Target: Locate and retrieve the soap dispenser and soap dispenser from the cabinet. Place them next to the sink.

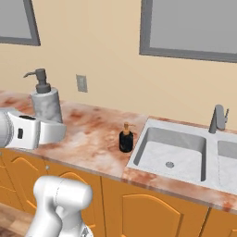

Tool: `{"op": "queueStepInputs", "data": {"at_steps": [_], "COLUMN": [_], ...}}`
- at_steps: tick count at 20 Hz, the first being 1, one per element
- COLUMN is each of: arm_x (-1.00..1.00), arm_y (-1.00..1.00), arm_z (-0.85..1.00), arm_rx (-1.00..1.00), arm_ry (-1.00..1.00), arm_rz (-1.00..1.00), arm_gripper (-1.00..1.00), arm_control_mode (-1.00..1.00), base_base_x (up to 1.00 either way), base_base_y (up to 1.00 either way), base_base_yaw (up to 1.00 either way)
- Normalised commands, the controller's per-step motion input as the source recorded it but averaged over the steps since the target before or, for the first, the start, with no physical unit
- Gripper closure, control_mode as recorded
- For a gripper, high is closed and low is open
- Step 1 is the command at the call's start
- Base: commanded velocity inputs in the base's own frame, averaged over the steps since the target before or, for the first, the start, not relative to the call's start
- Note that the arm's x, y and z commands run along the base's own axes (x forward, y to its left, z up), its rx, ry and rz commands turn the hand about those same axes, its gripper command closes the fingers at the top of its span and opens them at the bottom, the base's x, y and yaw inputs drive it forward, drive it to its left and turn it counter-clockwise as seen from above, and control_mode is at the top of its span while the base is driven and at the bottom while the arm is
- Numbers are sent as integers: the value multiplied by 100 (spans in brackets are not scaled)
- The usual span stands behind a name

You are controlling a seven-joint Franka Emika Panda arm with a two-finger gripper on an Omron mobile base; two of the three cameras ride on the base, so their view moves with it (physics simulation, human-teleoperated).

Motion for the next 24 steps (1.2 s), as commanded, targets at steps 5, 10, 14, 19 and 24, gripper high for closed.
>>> {"op": "queueStepInputs", "data": {"at_steps": [5, 10, 14, 19, 24], "arm_x": [80, 86, 73, 58, 34], "arm_y": [-23, -13, -16, -18, -36], "arm_z": [-25, -22, -42, -35, -32], "arm_rx": [8, 3, 0, 0, 0], "arm_ry": [2, 1, 6, 6, -2], "arm_rz": [24, 29, 34, 35, 34], "arm_gripper": [100, 100, 100, 100, 100], "arm_control_mode": [-100, -100, -100, -100, -100], "base_base_x": [0, 0, 0, 0, 0], "base_base_y": [0, 0, 0, 0, 0], "base_base_yaw": [0, 0, 0, 0, 0]}}
